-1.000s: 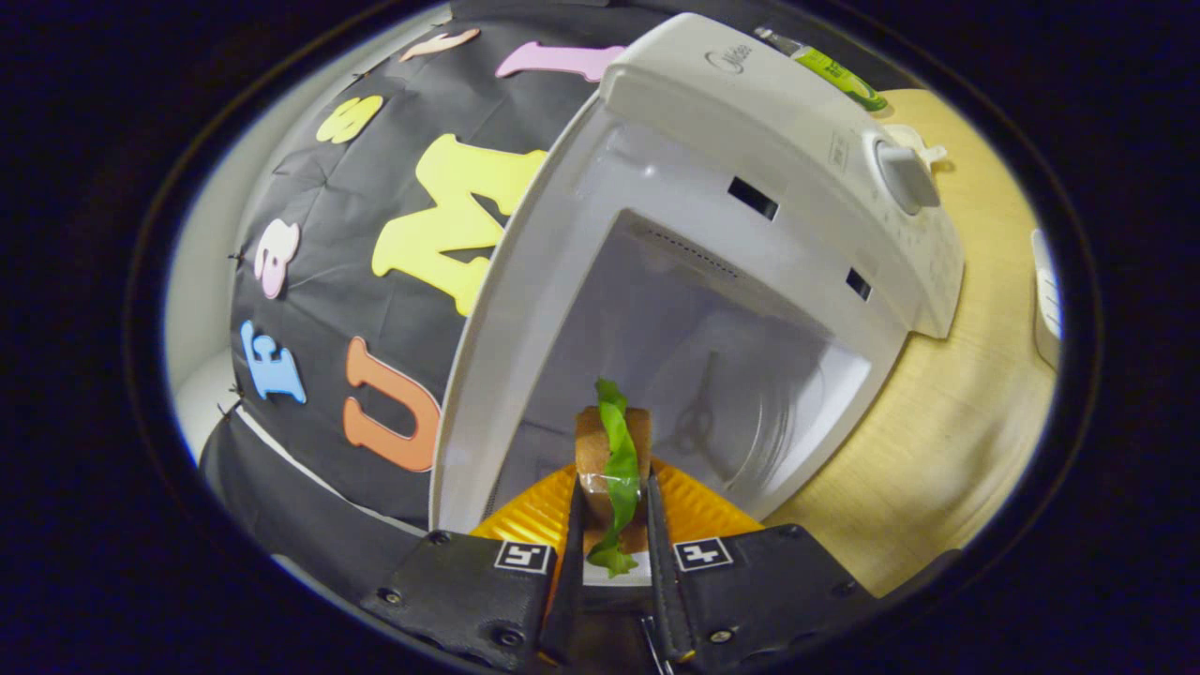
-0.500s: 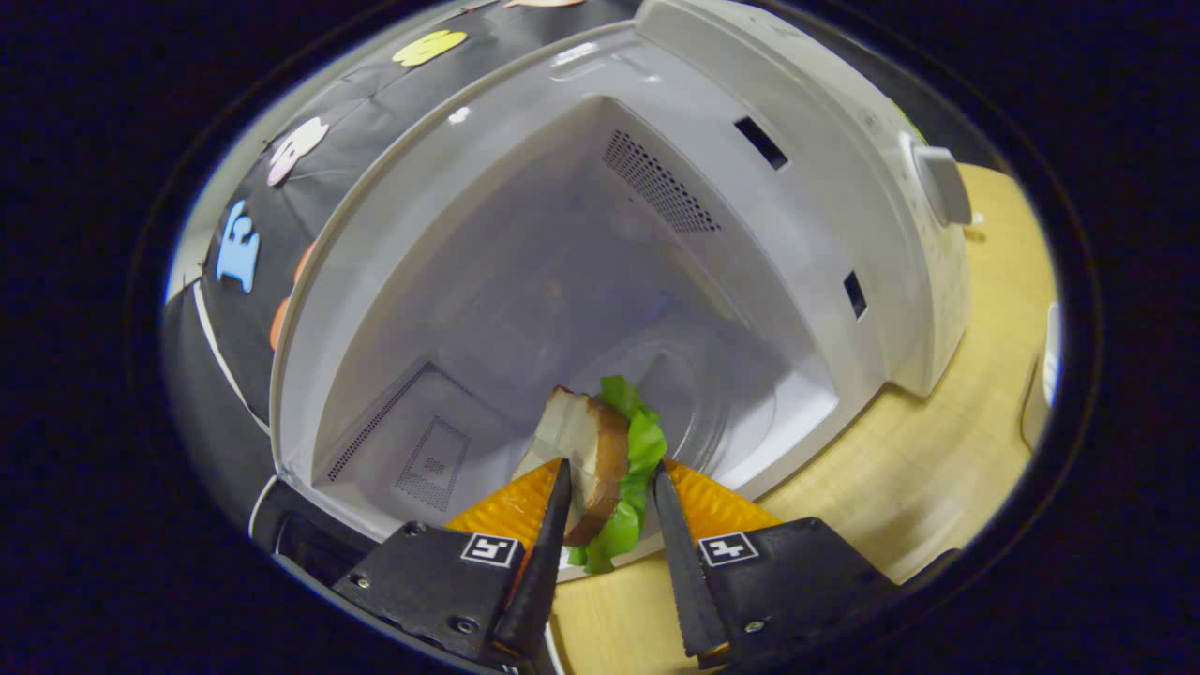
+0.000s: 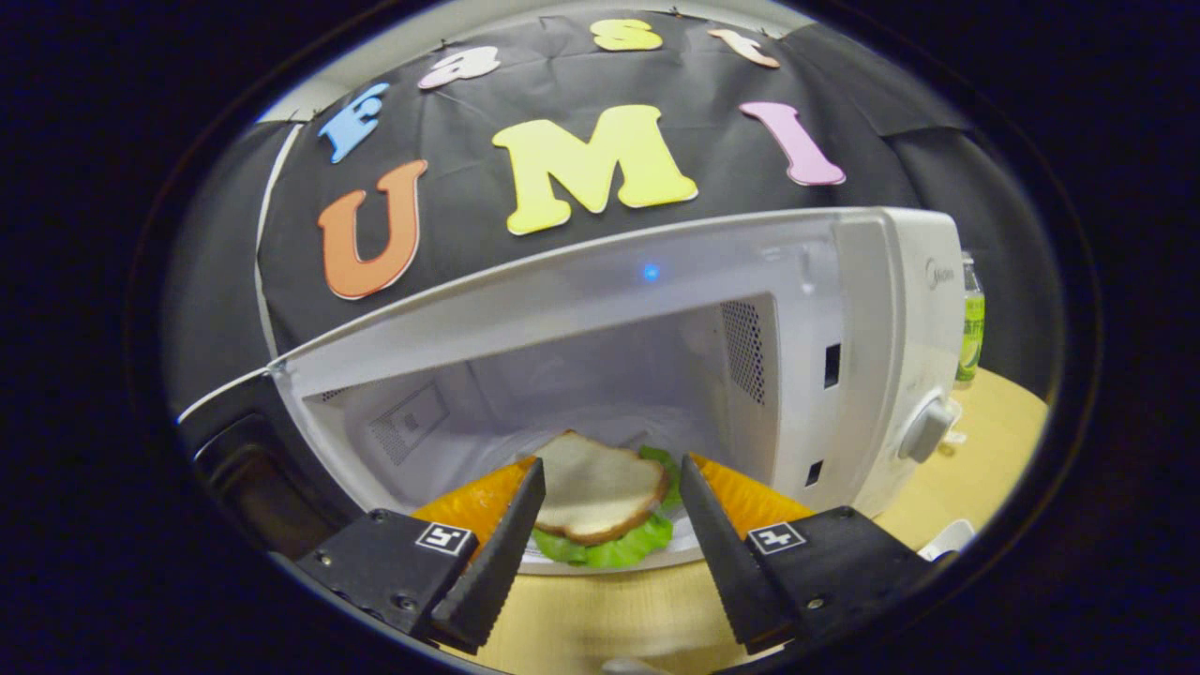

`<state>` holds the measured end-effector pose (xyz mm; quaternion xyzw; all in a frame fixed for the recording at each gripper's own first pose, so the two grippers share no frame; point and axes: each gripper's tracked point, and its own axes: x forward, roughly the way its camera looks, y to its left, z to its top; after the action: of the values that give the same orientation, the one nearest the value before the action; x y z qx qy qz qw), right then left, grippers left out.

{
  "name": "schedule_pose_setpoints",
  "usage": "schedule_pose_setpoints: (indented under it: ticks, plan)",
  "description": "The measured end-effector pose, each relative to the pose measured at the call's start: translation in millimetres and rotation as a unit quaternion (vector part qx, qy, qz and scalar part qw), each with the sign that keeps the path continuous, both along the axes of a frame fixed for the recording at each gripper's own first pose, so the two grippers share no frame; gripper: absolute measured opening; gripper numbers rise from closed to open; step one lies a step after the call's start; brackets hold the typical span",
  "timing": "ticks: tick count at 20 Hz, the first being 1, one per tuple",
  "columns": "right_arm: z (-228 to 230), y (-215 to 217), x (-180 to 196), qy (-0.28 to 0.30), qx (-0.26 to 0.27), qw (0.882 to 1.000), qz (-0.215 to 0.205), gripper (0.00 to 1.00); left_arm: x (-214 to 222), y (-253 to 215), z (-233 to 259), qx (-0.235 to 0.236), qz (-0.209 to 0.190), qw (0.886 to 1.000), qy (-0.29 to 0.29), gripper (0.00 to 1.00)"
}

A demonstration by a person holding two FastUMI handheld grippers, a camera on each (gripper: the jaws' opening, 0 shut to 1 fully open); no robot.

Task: Open the microwave oven with the left hand, put the food in, and close the microwave oven.

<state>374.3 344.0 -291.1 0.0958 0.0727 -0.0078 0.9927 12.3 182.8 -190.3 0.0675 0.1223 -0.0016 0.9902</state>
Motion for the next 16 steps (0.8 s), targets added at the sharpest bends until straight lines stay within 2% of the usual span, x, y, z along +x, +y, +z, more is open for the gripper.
schedule_pose_setpoints:
  ticks: [1,2,3,4,6,7,9,10,11,12,13,15,16]
  plan:
    - [3.9,1.0,-4.9,0.003,0.005,1.0,0.009,0.87,-0.1,0.8,0.9,-0.002,0.001,1.0,-0.001,0.97]
    - [8.1,0.1,-11.4,0.006,0.011,1.0,0.014,0.98,-0.8,1.2,2.4,-0.003,0.001,1.0,-0.001,0.97]
    - [14.9,-3.0,-18.9,0.007,0.011,1.0,0.016,0.91,-0.8,2.2,3.1,-0.003,0.003,1.0,-0.002,0.97]
    - [21.2,-6.2,-26.5,0.008,0.011,1.0,0.019,0.98,-0.9,2.6,4.9,-0.003,0.003,1.0,-0.005,0.97]
    - [37.4,-12.5,-46.5,0.011,0.008,0.999,0.031,0.98,-3.1,4.3,10.4,-0.004,0.004,1.0,-0.009,0.97]
    - [46.9,-15.8,-57.4,0.012,0.008,0.999,0.039,0.92,-4.0,5.2,13.6,-0.004,0.005,1.0,-0.013,0.97]
    - [67.8,-25.5,-80.2,0.01,-0.01,0.998,0.053,0.91,-4.2,4.9,18.9,-0.014,0.002,1.0,-0.019,0.97]
    - [78.2,-32.1,-92.1,0.011,-0.025,0.998,0.06,0.92,-4.1,5.7,21.2,-0.014,0.004,1.0,-0.023,0.96]
    - [85.7,-38.0,-105.3,0.016,-0.028,0.997,0.069,0.99,-4.0,7.2,22.4,-0.017,0.003,1.0,-0.025,0.97]
    - [94.4,-39.8,-119.8,0.02,-0.026,0.996,0.087,0.99,-3.7,7.6,26.0,-0.019,0.003,0.999,-0.031,0.97]
    - [103.3,-46.0,-134.5,0.027,-0.033,0.994,0.096,0.92,-4.0,6.8,27.8,-0.023,0.0,0.999,-0.032,0.97]
    - [132.5,-70.5,-163.9,0.014,-0.055,0.994,0.095,0.92,-3.4,7.5,29.9,-0.028,0.0,0.999,-0.036,0.96]
    - [145.3,-80.8,-177.7,0.01,-0.056,0.994,0.094,0.99,-3.4,4.9,27.4,-0.034,-0.005,0.999,-0.031,0.96]
